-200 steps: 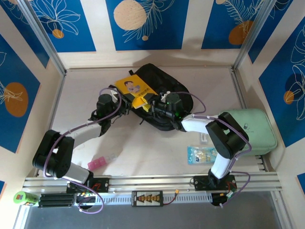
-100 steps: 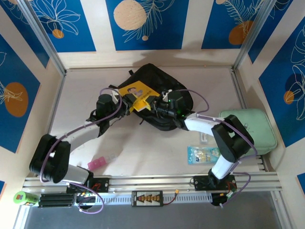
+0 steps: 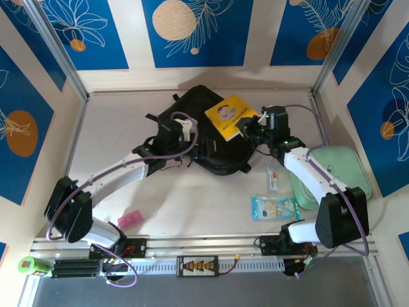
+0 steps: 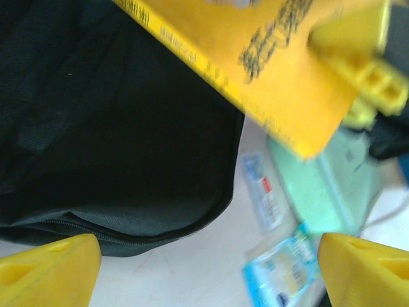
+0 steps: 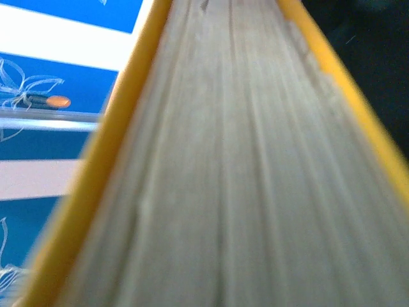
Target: Pack books, pencil case, and school supplies into a backpack
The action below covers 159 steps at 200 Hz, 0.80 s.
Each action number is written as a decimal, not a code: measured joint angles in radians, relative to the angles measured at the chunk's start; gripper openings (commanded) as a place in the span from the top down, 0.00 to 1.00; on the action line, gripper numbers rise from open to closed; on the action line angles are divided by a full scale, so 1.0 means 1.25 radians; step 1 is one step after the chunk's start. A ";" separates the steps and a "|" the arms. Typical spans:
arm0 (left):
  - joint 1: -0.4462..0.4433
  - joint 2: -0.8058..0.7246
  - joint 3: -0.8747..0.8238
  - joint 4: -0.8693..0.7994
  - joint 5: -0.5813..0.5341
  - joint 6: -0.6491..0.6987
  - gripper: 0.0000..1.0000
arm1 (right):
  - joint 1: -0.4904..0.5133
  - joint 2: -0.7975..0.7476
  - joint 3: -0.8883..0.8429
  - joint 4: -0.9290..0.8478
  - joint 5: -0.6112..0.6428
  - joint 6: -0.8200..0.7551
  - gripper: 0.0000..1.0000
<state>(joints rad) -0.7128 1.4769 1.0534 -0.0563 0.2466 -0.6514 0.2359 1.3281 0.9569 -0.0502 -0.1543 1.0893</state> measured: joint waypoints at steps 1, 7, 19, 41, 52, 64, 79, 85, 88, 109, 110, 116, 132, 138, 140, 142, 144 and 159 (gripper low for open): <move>-0.004 0.004 0.005 -0.004 -0.003 0.010 0.12 | -0.003 -0.001 0.001 -0.002 0.000 -0.002 0.97; -0.018 0.022 0.023 -0.021 -0.013 0.041 0.13 | -0.028 -0.007 0.007 -0.027 -0.005 -0.022 0.97; -0.047 0.061 0.066 -0.059 -0.036 0.105 0.13 | -0.070 -0.019 0.012 -0.064 -0.011 -0.052 0.97; -0.108 0.152 0.170 -0.145 -0.096 0.237 0.13 | -0.143 -0.042 0.013 -0.123 -0.026 -0.094 0.97; -0.139 0.199 0.228 -0.190 -0.125 0.299 0.14 | -0.173 -0.050 0.013 -0.146 -0.033 -0.109 0.97; -0.169 0.247 0.286 -0.233 -0.161 0.362 0.15 | -0.202 -0.056 0.013 -0.170 -0.040 -0.122 0.96; -0.197 0.306 0.352 -0.282 -0.196 0.434 0.19 | -0.229 -0.067 0.013 -0.201 -0.045 -0.136 0.96; -0.206 0.332 0.379 -0.303 -0.210 0.462 0.20 | -0.238 -0.073 0.012 -0.211 -0.045 -0.140 0.96; -0.209 0.344 0.391 -0.311 -0.216 0.470 0.21 | -0.242 -0.077 0.011 -0.215 -0.045 -0.142 0.96; -0.223 0.417 0.466 -0.365 -0.246 0.536 0.29 | -0.265 -0.098 0.007 -0.235 -0.048 -0.149 0.96; -0.224 0.421 0.471 -0.368 -0.248 0.544 0.30 | -0.265 -0.098 0.006 -0.235 -0.049 -0.150 0.96; -0.224 0.439 0.488 -0.380 -0.255 0.555 0.33 | -0.269 -0.102 0.004 -0.235 -0.048 -0.150 0.96; -0.222 0.478 0.531 -0.413 -0.275 0.593 0.42 | -0.274 -0.107 -0.004 -0.236 -0.048 -0.150 0.96; -0.222 0.490 0.545 -0.424 -0.282 0.606 0.45 | -0.274 -0.107 -0.007 -0.236 -0.048 -0.150 0.96; -0.222 0.494 0.549 -0.428 -0.284 0.605 0.46 | -0.274 -0.107 -0.008 -0.236 -0.048 -0.149 0.96; -0.222 0.497 0.552 -0.430 -0.285 0.606 0.47 | -0.274 -0.107 -0.009 -0.236 -0.048 -0.149 0.96; -0.221 0.499 0.557 -0.437 -0.287 0.615 0.48 | -0.274 -0.107 -0.009 -0.236 -0.048 -0.149 0.96; -0.219 0.517 0.583 -0.461 -0.297 0.638 0.58 | -0.274 -0.107 -0.018 -0.236 -0.049 -0.146 0.96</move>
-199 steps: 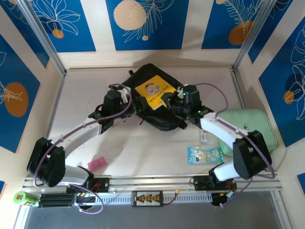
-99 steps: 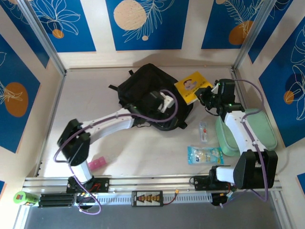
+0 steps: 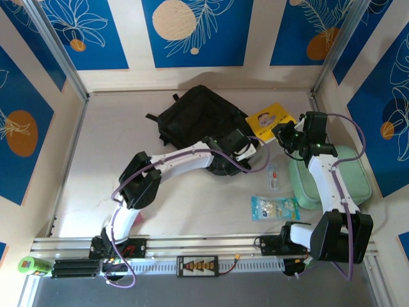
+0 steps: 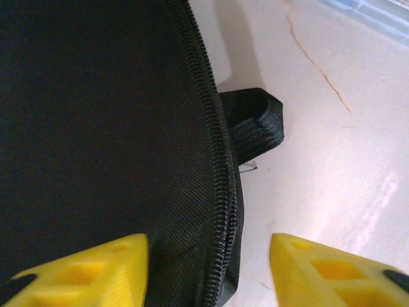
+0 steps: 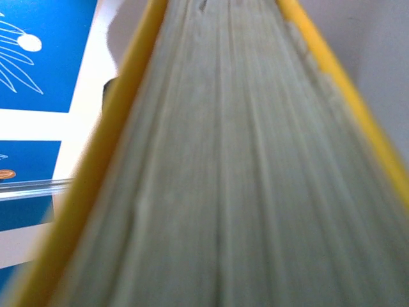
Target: Pack books, pencil case, and school supplies into a backpack
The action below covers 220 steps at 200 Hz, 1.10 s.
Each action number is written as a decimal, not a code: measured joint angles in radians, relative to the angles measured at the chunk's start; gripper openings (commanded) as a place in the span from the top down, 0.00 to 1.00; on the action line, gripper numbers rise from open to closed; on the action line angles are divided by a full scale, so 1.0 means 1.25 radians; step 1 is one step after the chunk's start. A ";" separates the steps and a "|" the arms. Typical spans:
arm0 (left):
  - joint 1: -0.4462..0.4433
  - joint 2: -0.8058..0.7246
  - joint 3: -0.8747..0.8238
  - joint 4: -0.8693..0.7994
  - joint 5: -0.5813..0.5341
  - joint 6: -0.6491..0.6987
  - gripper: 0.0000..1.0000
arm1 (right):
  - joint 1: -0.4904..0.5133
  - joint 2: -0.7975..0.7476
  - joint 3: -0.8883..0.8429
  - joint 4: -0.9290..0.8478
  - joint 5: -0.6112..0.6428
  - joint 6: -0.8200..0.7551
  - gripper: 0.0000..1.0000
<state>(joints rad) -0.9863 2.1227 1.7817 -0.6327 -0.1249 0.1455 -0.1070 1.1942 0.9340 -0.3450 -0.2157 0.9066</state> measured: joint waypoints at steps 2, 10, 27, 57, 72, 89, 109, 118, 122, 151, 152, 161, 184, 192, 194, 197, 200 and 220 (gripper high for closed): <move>0.000 0.002 0.003 -0.003 -0.001 -0.001 0.60 | 0.000 0.000 0.000 0.000 0.000 0.000 0.96; 0.000 0.006 0.013 -0.014 -0.009 0.016 0.65 | 0.000 0.001 -0.002 -0.001 0.000 0.002 0.96; 0.000 0.008 0.018 -0.028 -0.031 0.038 0.73 | 0.000 0.001 -0.004 0.000 0.001 0.002 0.96; 0.001 0.008 0.022 -0.033 -0.042 0.060 0.81 | 0.000 0.001 -0.004 0.000 0.002 0.003 0.96; 0.002 0.008 0.022 -0.033 -0.042 0.067 0.85 | 0.000 0.001 -0.005 0.000 0.003 0.003 0.96; 0.004 0.005 0.022 -0.033 -0.045 0.074 0.86 | 0.000 0.001 -0.006 0.000 0.008 0.003 0.96; 0.009 -0.007 0.021 -0.033 -0.044 0.080 0.86 | -0.002 0.001 -0.007 -0.001 0.014 0.002 0.96; 0.014 -0.018 0.016 -0.033 -0.036 0.080 0.87 | -0.003 0.001 -0.007 -0.002 0.014 0.002 0.96; 0.017 -0.023 0.014 -0.033 -0.033 0.080 0.87 | -0.005 0.001 -0.007 -0.002 0.014 0.002 0.96; 0.037 -0.072 -0.004 -0.031 -0.014 0.076 0.91 | -0.021 -0.002 -0.007 -0.013 0.018 0.002 0.96; 0.038 -0.075 -0.005 -0.030 -0.013 0.077 0.91 | -0.021 -0.002 -0.007 -0.013 0.018 0.002 0.96; 0.045 -0.090 -0.013 -0.026 -0.010 0.073 0.93 | -0.029 -0.008 -0.007 -0.020 0.020 0.002 0.96; 0.062 -0.128 -0.045 -0.001 -0.005 0.055 0.93 | -0.059 -0.051 -0.008 -0.040 0.023 0.001 0.96; 0.069 -0.141 -0.059 0.012 -0.006 0.045 0.94 | -0.073 -0.069 -0.008 -0.045 0.022 -0.001 0.96; 0.070 -0.143 -0.061 0.014 -0.006 0.043 0.94 | -0.075 -0.072 -0.008 -0.045 0.022 -0.002 0.96; 0.073 -0.149 -0.067 0.020 -0.006 0.039 0.95 | -0.080 -0.078 -0.008 -0.048 0.022 -0.004 0.96; 0.075 -0.154 -0.072 0.024 -0.006 0.035 0.95 | -0.085 -0.083 -0.008 -0.049 0.022 -0.004 0.96; 0.091 -0.197 -0.107 0.055 -0.013 0.012 0.95 | -0.104 -0.105 -0.007 -0.068 0.024 -0.013 0.96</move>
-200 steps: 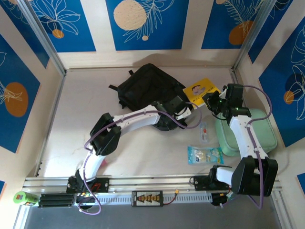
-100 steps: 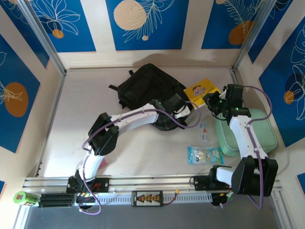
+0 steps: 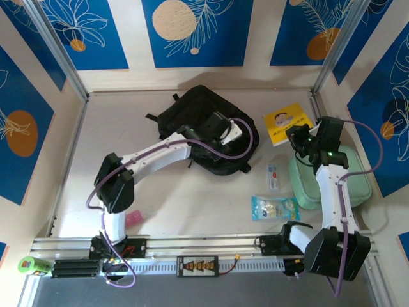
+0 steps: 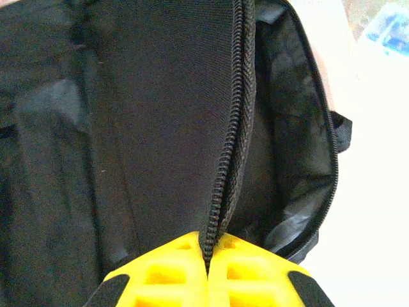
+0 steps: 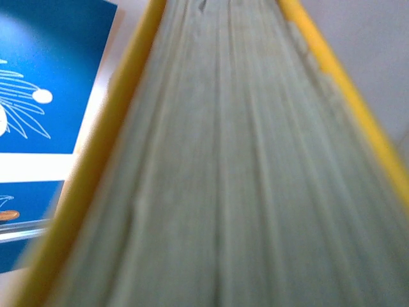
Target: Pack books, pencil case, and school supplies into a backpack
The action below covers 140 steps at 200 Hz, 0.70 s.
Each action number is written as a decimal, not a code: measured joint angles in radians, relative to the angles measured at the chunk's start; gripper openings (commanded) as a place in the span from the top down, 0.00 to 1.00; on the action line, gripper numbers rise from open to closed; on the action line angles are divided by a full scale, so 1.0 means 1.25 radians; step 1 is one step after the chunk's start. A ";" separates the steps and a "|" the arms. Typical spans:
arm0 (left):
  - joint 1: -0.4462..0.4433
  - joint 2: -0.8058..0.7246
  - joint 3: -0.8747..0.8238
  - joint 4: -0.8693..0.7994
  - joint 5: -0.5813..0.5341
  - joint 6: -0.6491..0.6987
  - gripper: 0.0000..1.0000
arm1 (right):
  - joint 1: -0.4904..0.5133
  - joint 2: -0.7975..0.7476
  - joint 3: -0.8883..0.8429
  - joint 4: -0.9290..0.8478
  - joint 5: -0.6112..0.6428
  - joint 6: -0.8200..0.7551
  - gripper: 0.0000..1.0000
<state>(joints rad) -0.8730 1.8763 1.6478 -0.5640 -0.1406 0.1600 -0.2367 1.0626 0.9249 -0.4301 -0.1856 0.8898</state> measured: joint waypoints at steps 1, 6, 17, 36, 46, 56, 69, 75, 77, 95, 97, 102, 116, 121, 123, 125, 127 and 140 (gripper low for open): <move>0.000 -0.002 -0.001 0.001 0.000 -0.001 0.95 | -0.001 -0.001 0.000 -0.002 0.000 -0.001 0.96; 0.003 -0.013 -0.008 0.008 -0.004 -0.006 0.96 | -0.002 -0.004 0.000 -0.009 0.002 -0.003 0.96; 0.009 -0.039 -0.021 0.024 -0.014 -0.019 0.96 | -0.001 -0.009 0.000 -0.030 0.005 -0.011 0.96; 0.015 -0.081 -0.038 0.052 -0.026 -0.026 0.96 | 0.006 -0.016 -0.001 -0.065 0.002 -0.025 0.96; 0.015 -0.099 -0.043 0.062 -0.030 -0.026 0.96 | 0.012 -0.017 -0.004 -0.072 -0.008 -0.030 0.96; 0.015 -0.111 -0.044 0.073 -0.034 -0.025 0.96 | 0.024 -0.018 -0.009 -0.072 -0.025 -0.032 0.96; 0.015 -0.122 -0.046 0.087 -0.036 -0.024 0.96 | 0.052 -0.015 -0.017 -0.066 -0.051 -0.031 0.96; 0.015 -0.125 -0.046 0.092 -0.037 -0.022 0.96 | 0.070 -0.011 -0.021 -0.059 -0.064 -0.028 0.96; 0.015 -0.125 -0.047 0.094 -0.038 -0.022 0.96 | 0.078 -0.009 -0.024 -0.054 -0.070 -0.025 0.96; 0.015 -0.128 -0.051 0.105 -0.042 -0.017 0.96 | 0.147 0.023 -0.037 -0.011 -0.110 -0.004 0.96; 0.015 -0.128 -0.052 0.106 -0.042 -0.016 0.96 | 0.155 0.030 -0.039 -0.004 -0.116 -0.001 0.96; 0.015 -0.128 -0.053 0.107 -0.042 -0.016 0.96 | 0.174 0.043 -0.041 0.012 -0.128 0.006 0.96; 0.015 -0.128 -0.056 0.110 -0.043 -0.015 0.96 | 0.220 0.086 -0.044 0.061 -0.159 0.029 0.96; 0.015 -0.128 -0.056 0.110 -0.044 -0.015 0.96 | 0.235 0.102 -0.045 0.078 -0.168 0.039 0.96; 0.015 -0.128 -0.056 0.111 -0.044 -0.015 0.96 | 0.240 0.108 -0.045 0.086 -0.171 0.042 0.96; 0.015 -0.128 -0.056 0.111 -0.044 -0.015 0.96 | 0.247 0.115 -0.045 0.094 -0.173 0.046 0.96; 0.015 -0.128 -0.056 0.111 -0.044 -0.015 0.96 | 0.251 0.119 -0.045 0.099 -0.174 0.049 0.96; 0.015 -0.128 -0.056 0.112 -0.044 -0.015 0.96 | 0.277 0.155 -0.044 0.137 -0.175 0.067 0.96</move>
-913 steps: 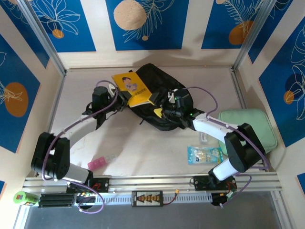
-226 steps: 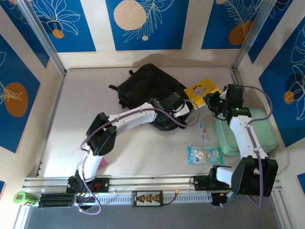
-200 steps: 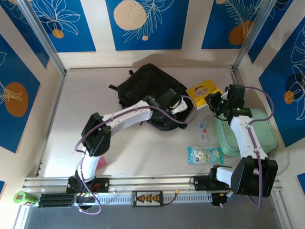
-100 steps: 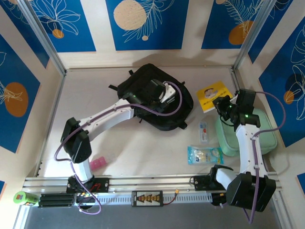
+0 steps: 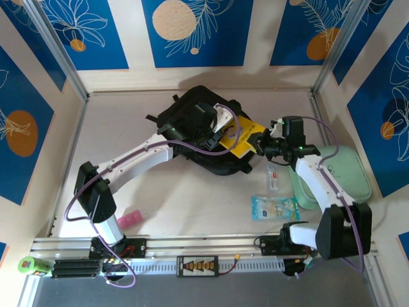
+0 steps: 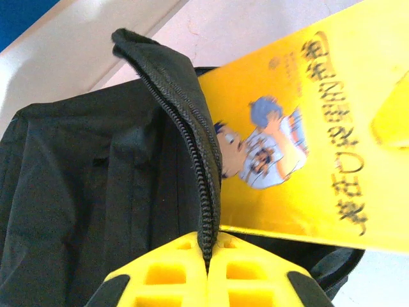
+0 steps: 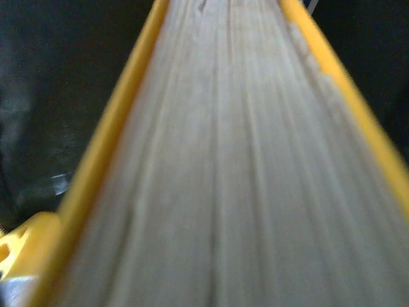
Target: Pack books, pencil case, and school supplies into a backpack
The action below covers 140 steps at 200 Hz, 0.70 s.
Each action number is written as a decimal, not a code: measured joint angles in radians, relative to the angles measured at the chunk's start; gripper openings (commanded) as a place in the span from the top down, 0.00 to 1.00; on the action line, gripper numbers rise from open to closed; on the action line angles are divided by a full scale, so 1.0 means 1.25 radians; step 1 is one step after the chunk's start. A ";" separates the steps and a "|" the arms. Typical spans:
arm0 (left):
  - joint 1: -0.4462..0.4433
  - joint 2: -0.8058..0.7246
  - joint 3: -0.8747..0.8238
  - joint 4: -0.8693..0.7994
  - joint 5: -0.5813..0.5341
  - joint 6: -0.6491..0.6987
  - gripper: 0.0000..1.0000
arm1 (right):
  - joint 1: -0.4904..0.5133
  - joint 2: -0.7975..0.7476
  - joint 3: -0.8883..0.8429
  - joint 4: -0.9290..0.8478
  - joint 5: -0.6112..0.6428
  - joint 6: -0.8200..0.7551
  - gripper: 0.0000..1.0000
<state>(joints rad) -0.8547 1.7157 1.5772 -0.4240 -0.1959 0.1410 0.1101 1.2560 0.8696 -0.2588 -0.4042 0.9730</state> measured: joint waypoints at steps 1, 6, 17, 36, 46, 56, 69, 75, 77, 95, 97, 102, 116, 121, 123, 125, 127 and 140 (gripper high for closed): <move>0.000 0.000 0.000 0.000 0.000 0.000 0.96 | 0.002 0.003 0.000 0.003 0.000 0.002 0.96; 0.000 0.000 0.000 0.000 0.000 0.000 0.96 | 0.010 0.019 0.002 0.012 0.001 0.008 0.96; 0.000 0.000 0.000 0.001 0.000 0.000 0.96 | 0.024 0.053 0.010 0.029 0.004 0.020 0.96; 0.000 0.000 0.000 0.001 0.000 0.000 0.96 | 0.040 0.107 0.013 0.071 0.007 0.051 0.96; 0.000 0.000 0.000 0.001 0.000 -0.001 0.96 | 0.047 0.132 0.013 0.094 0.010 0.066 0.96; 0.000 0.000 0.000 0.001 0.000 -0.001 0.96 | 0.053 0.152 0.013 0.115 0.013 0.079 0.96; 0.000 0.000 0.000 0.001 0.001 -0.001 0.96 | 0.060 0.178 0.014 0.151 0.019 0.089 0.96; 0.000 0.000 0.000 0.001 0.000 -0.001 0.96 | 0.064 0.190 0.016 0.163 0.023 0.093 0.96; 0.000 0.000 0.000 0.001 0.001 -0.001 0.96 | 0.066 0.193 0.017 0.167 0.025 0.094 0.96; 0.000 0.000 0.000 0.001 0.001 -0.001 0.96 | 0.077 0.241 0.034 0.203 0.037 0.098 0.96; 0.000 0.000 0.000 0.002 0.001 -0.001 0.96 | 0.078 0.247 0.037 0.206 0.040 0.097 0.96; 0.000 0.000 -0.001 0.002 0.001 -0.002 0.96 | 0.082 0.265 0.045 0.217 0.045 0.099 0.96; 0.000 0.000 -0.005 0.006 0.001 -0.004 0.96 | 0.092 0.316 0.066 0.250 0.056 0.105 0.96; 0.000 0.000 -0.006 0.007 0.001 -0.004 0.96 | 0.097 0.338 0.074 0.265 0.061 0.108 0.96; 0.000 0.000 -0.007 0.009 0.001 -0.004 0.96 | 0.098 0.344 0.077 0.269 0.062 0.110 0.96; 0.000 0.000 -0.008 0.010 0.001 -0.004 0.96 | 0.099 0.353 0.080 0.275 0.064 0.109 0.96; 0.000 0.000 -0.009 0.011 0.001 -0.005 0.96 | 0.101 0.363 0.083 0.281 0.065 0.110 0.96; 0.000 -0.002 -0.012 0.014 0.001 -0.007 0.96 | 0.107 0.417 0.104 0.316 0.071 0.119 0.94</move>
<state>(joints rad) -0.8547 1.7138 1.5620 -0.4065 -0.1947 0.1318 0.2440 1.7767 1.0000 0.1364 -0.3157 1.1221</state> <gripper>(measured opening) 0.059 0.159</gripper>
